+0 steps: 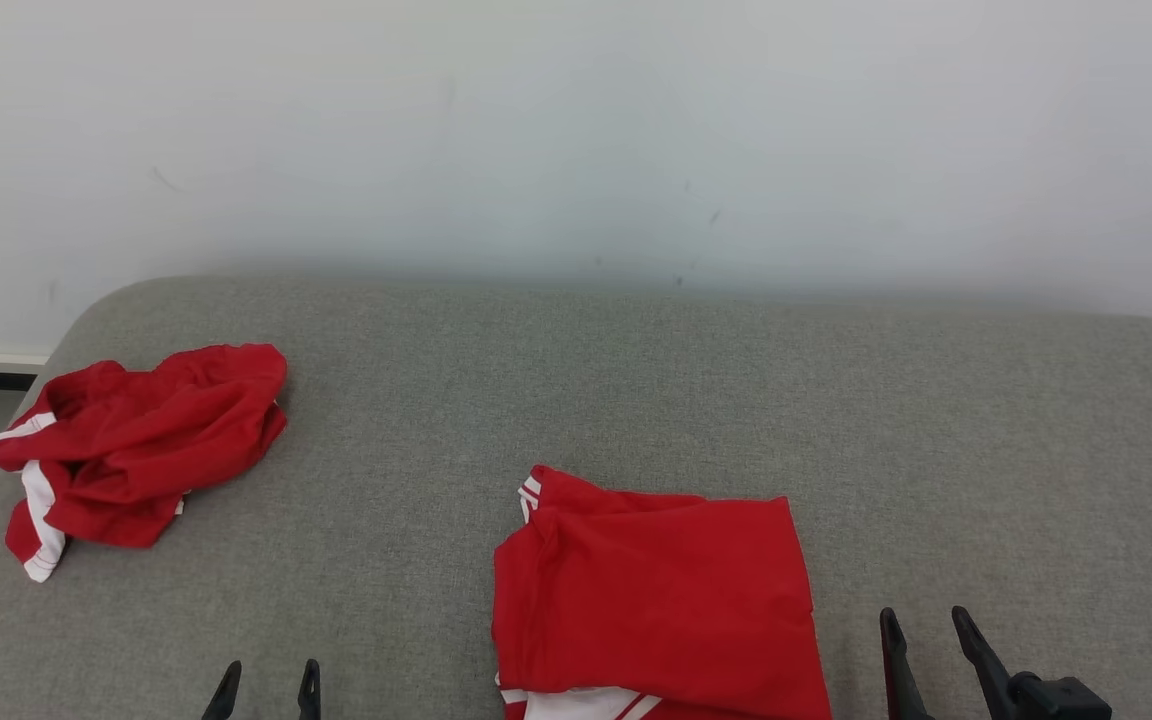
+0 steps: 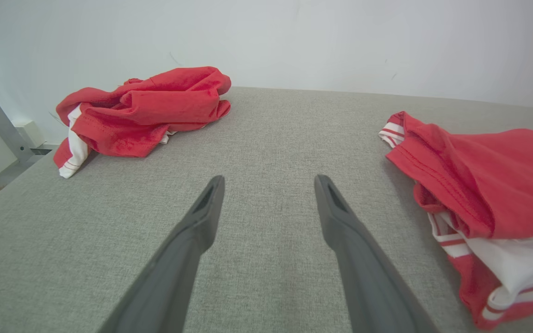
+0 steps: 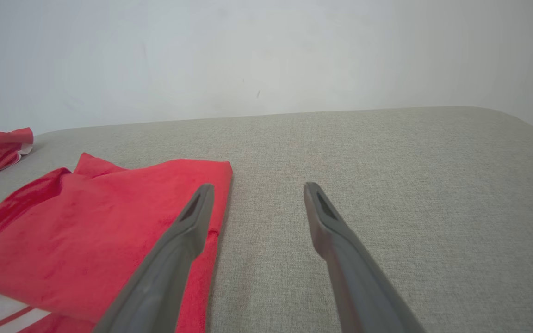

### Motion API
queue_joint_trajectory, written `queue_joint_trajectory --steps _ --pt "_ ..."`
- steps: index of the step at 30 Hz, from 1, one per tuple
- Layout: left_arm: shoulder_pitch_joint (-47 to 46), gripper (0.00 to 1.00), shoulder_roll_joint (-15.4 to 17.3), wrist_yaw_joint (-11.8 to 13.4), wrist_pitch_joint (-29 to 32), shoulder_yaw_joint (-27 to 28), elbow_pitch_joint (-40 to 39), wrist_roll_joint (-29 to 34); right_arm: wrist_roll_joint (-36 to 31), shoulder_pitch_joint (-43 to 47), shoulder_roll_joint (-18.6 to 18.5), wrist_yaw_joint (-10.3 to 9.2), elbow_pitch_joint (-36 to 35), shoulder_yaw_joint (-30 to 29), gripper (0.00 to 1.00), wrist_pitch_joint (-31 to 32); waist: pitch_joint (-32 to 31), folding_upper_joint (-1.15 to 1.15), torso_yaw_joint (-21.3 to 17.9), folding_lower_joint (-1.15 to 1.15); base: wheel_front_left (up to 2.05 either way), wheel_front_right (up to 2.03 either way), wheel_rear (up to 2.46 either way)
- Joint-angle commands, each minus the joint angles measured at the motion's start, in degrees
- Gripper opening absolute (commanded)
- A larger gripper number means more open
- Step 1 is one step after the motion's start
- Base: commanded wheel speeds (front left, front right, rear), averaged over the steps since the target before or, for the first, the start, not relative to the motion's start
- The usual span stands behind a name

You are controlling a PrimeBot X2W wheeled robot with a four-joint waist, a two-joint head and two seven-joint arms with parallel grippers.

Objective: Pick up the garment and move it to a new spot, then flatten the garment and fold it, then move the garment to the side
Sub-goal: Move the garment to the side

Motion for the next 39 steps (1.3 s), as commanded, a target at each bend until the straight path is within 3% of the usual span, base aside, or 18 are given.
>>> queue_joint_trajectory --steps 1,15,33,39 --pt "0.42 1.0 -0.18 0.09 -0.18 0.1 -0.16 -0.09 0.32 -0.03 -0.01 -0.11 -0.14 0.07 1.0 -0.12 0.04 0.0 0.0 0.0 0.0 0.0 0.0" --pt "-0.75 1.0 -0.27 0.09 -0.18 0.5 -0.57 0.44 1.09 -5.39 -0.01 -0.11 4.38 2.16 1.0 -0.12 0.48 0.0 1.0 0.0 0.0 0.0 0.0" --pt "-1.68 1.0 -0.24 0.09 -0.18 -0.59 -0.07 0.15 6.24 -23.61 -0.01 -0.11 40.07 6.29 1.0 -0.12 1.19 0.0 5.45 0.0 0.0 0.0 0.0" --pt "-1.73 1.0 -0.32 0.09 -0.18 -0.49 -0.07 -0.03 12.46 -24.94 0.08 -0.11 45.18 10.76 0.97 0.77 1.4 0.0 5.8 0.0 0.0 0.0 0.0"
